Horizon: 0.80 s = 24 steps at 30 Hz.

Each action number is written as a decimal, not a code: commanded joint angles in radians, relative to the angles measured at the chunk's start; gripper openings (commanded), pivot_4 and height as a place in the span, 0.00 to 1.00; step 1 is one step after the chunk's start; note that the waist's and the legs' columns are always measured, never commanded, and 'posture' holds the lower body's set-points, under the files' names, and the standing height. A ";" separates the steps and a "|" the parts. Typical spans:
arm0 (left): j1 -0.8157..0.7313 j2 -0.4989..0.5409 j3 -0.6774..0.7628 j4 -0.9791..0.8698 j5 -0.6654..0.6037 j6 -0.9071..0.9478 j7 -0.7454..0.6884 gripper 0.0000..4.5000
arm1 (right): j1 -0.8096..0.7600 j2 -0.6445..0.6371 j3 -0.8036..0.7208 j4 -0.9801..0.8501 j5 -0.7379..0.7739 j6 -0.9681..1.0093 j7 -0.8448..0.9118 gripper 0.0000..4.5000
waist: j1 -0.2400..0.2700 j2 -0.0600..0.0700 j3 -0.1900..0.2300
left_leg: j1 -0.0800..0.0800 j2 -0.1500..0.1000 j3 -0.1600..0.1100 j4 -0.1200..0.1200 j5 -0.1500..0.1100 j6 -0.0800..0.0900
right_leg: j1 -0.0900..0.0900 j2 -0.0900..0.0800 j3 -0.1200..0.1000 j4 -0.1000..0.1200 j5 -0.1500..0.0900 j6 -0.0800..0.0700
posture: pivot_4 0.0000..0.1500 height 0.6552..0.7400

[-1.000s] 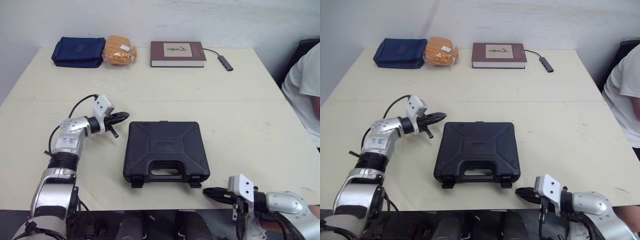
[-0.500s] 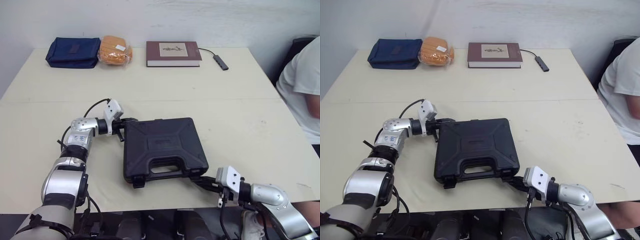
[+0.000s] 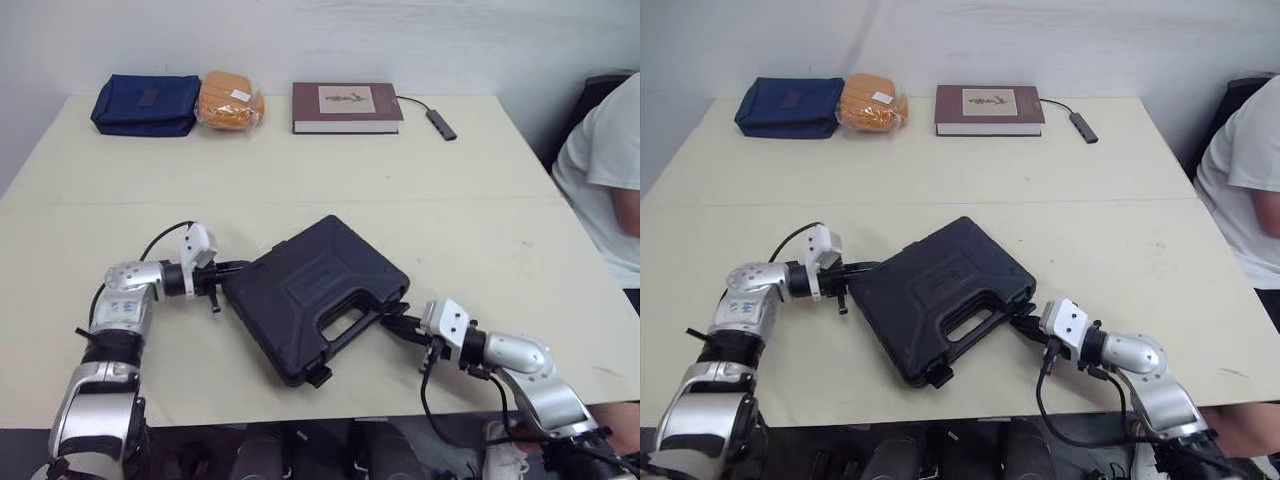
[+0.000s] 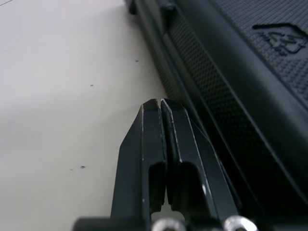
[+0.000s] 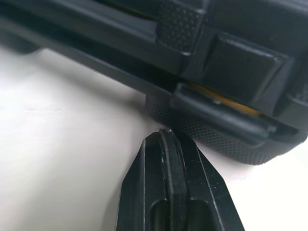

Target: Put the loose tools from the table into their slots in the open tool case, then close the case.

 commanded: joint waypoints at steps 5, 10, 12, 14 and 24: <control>0.178 0.030 0.058 -0.327 -0.089 0.154 0.063 0.01 | -0.061 0.043 0.005 0.070 -0.042 -0.035 -0.041 0.00 | -0.012 0.000 0.000 | 0.000 0.000 -0.001 -0.001 0.000 0.000 | 0.000 0.000 0.003 0.000 0.000 0.000 | 1.00 1.00; 0.246 0.028 0.095 -0.409 -0.108 0.197 0.119 0.01 | -0.066 0.054 0.006 0.086 -0.063 -0.049 -0.062 0.00 | -0.018 0.000 0.000 | 0.000 0.000 -0.002 -0.001 0.000 -0.001 | 0.001 -0.001 0.004 -0.001 0.000 0.000 | 1.00 1.00; 0.260 0.025 0.104 -0.424 -0.111 0.205 0.140 0.01 | -0.073 0.060 0.006 0.097 -0.073 -0.054 -0.071 0.00 | -0.019 0.000 0.000 | 0.000 0.000 -0.002 -0.001 -0.001 -0.001 | 0.001 -0.001 0.004 -0.001 0.000 0.000 | 1.00 1.00; 0.272 0.019 0.111 -0.436 -0.117 0.212 0.160 0.01 | -0.094 0.073 0.003 0.115 -0.086 -0.066 -0.095 0.00 | -0.019 0.001 0.000 | 0.000 0.000 -0.003 -0.001 -0.001 -0.002 | 0.001 -0.001 0.004 -0.001 0.000 0.000 | 1.00 1.00; 0.192 0.081 0.201 -0.387 -0.168 0.204 0.171 0.01 | -0.069 0.015 -0.020 0.037 -0.102 -0.043 -0.077 0.00 | -0.020 0.001 0.001 | 0.000 0.000 -0.002 -0.001 -0.001 -0.002 | 0.000 -0.001 0.004 -0.001 0.000 0.000 | 1.00 1.00</control>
